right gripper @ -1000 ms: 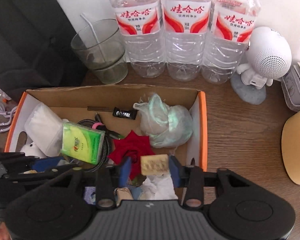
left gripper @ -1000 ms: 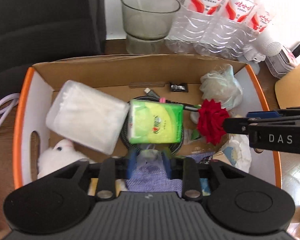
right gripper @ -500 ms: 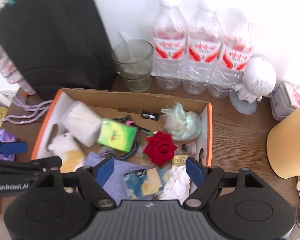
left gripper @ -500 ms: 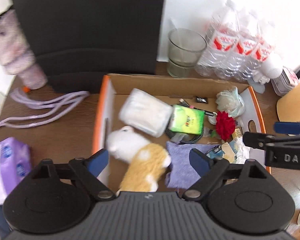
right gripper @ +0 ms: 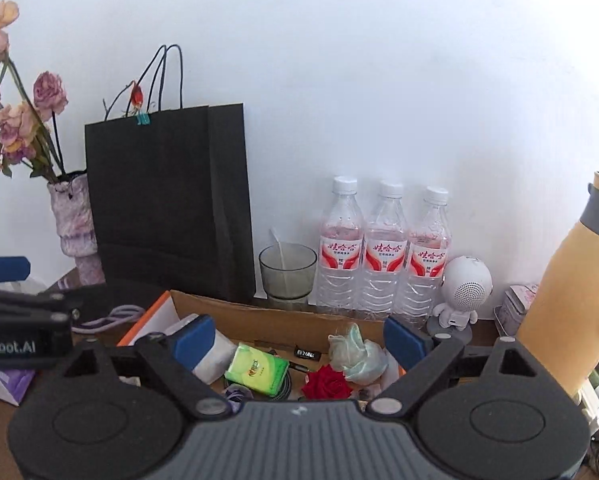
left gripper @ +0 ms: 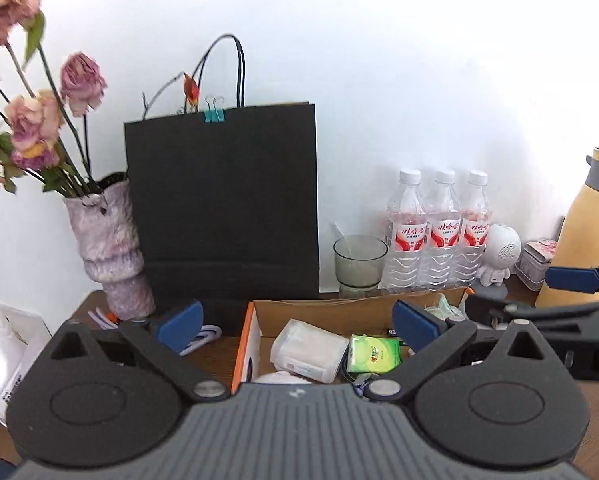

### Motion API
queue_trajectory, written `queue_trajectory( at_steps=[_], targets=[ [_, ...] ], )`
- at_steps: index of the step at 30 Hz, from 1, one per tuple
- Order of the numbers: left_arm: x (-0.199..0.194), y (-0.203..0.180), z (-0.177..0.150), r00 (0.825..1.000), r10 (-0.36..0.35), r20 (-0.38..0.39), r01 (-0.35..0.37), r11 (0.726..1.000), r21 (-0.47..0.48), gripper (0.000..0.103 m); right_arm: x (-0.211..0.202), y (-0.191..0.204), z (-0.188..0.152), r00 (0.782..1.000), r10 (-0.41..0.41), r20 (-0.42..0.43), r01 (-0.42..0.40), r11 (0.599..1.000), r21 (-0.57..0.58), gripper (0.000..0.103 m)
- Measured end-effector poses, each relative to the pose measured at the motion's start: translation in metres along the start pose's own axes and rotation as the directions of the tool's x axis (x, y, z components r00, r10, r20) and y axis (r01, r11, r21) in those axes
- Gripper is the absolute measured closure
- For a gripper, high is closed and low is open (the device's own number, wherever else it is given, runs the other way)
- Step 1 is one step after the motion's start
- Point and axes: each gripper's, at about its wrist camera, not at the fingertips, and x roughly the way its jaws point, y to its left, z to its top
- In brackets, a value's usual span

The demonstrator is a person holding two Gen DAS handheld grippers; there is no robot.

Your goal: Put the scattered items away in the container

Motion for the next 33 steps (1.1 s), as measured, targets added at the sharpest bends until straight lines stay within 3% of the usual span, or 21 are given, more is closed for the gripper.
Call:
queue_trajectory(
  at_steps=[4, 8, 12, 18, 23, 27, 33],
  targets=[
    [-0.030, -0.002, -0.025, 0.995, 0.005, 0.096, -0.003, 1.000, -0.023, 0.000, -0.025, 0.001, -0.019, 0.997, 0.009, 0.070, -0.010, 1.000, 0.022, 0.010],
    [-0.063, 0.000, -0.068, 0.991, -0.025, 0.132, 0.035, 0.997, -0.072, 0.000, -0.055, 0.000, -0.063, 0.997, 0.017, 0.080, -0.021, 0.999, 0.048, 0.008],
    [-0.101, -0.002, -0.126, 0.996, -0.031, 0.087, 0.037, 0.997, -0.073, 0.000, -0.099, 0.012, -0.120, 0.998, 0.014, 0.069, -0.014, 1.000, 0.000, 0.008],
    [-0.183, -0.001, -0.200, 0.996, -0.064, 0.063, 0.068, 0.995, -0.072, 0.000, -0.176, 0.022, -0.201, 0.998, 0.055, 0.036, -0.056, 0.998, 0.021, 0.008],
    [-0.226, -0.006, -0.244, 0.998, -0.069, 0.010, 0.070, 0.997, -0.040, 0.000, -0.225, 0.029, -0.249, 0.998, 0.060, 0.022, -0.061, 0.998, 0.023, 0.006],
    [-0.229, -0.004, -0.251, 0.995, -0.103, 0.010, 0.103, 0.994, -0.032, 0.000, -0.233, 0.032, -0.257, 0.999, 0.048, -0.005, -0.048, 0.999, 0.008, 0.005],
    [-0.167, 0.000, -0.246, 0.989, -0.108, -0.099, 0.103, 0.993, -0.058, 0.000, -0.177, 0.025, -0.256, 0.996, 0.000, -0.088, 0.001, 1.000, 0.015, 0.003]
  ],
)
